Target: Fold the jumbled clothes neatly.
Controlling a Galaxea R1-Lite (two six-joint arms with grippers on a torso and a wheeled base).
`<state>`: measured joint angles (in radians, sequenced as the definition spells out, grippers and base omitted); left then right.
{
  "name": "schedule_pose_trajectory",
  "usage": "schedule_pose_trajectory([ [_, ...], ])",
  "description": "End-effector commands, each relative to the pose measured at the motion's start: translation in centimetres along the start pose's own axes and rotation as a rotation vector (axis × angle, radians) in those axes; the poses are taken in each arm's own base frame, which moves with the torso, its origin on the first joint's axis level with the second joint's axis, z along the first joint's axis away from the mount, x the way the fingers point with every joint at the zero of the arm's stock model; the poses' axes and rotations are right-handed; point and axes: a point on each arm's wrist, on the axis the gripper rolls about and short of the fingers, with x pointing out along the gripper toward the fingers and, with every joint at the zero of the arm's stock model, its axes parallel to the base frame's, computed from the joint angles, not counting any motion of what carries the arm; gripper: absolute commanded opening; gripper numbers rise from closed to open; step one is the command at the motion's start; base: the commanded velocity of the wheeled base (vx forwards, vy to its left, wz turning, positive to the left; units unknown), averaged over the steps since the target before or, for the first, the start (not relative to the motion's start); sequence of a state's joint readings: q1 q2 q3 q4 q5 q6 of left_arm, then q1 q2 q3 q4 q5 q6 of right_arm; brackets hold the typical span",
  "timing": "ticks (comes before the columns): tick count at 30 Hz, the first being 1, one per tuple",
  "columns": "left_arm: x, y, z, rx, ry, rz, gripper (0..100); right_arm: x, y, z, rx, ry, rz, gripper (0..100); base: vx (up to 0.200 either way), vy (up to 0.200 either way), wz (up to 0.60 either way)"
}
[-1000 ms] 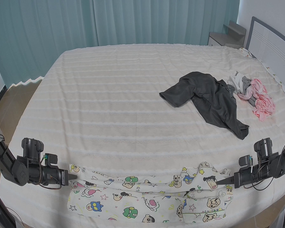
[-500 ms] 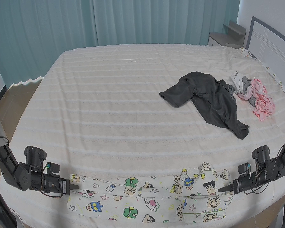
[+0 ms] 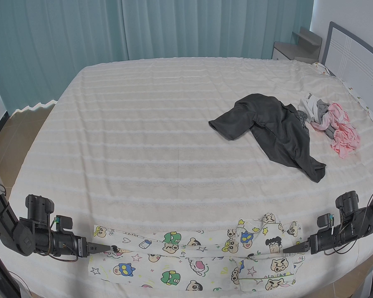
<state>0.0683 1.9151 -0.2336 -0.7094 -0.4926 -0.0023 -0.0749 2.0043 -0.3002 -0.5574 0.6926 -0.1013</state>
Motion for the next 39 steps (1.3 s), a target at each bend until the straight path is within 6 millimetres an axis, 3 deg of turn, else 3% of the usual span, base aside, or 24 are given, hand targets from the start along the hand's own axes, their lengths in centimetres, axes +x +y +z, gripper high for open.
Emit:
schedule_pose_trajectory([
  [1, -1.9, -0.5, 0.0, -0.016, -0.076, -0.004, 100, -2.1, 0.8, 0.5, -0.026, -0.085, -0.014, 100, 0.0, 0.0, 0.0],
  [7, -6.5, -3.4, 0.8, -0.184, -0.256, -0.165, 100, -5.1, 3.7, 1.7, -0.082, -0.23, 0.016, 100, 0.0, 0.0, 0.0],
  [10, -8.2, -4.3, 0.8, -0.259, -0.31, -0.229, 100, -5.5, 4.8, 3.2, -0.055, -0.275, 0.029, 100, 0.0, 0.0, 0.0],
  [13, -10.1, -5.5, 0.0, -0.372, -0.336, -0.343, 100, -4.6, 5.8, 4.8, 0.01, -0.282, 0.02, 100, 0.0, 0.0, 0.0],
  [15, -11.3, -6.3, -0.9, -0.447, -0.332, -0.425, 100, -3.0, 6.0, 5.4, 0.063, -0.251, -0.024, 100, 0.0, 0.0, 0.0],
  [20, -13.1, -7.4, -4.2, -0.516, -0.36, -0.498, 100, 1.3, 4.8, 5.0, 0.113, -0.136, -0.149, 100, 0.0, 0.0, 0.0],
  [27, -14.9, -8.5, -7.1, -0.496, -0.389, -0.522, 100, 5.0, 3.2, 4.7, 0.145, -0.111, -0.146, 100, 0.0, 0.0, 0.0],
  [39, -14.4, -8.4, -7.1, -0.52, -0.33, -0.517, 100, 5.7, 2.8, 5.2, 0.177, -0.165, -0.156, 100, 0.0, 0.0, 0.0],
])
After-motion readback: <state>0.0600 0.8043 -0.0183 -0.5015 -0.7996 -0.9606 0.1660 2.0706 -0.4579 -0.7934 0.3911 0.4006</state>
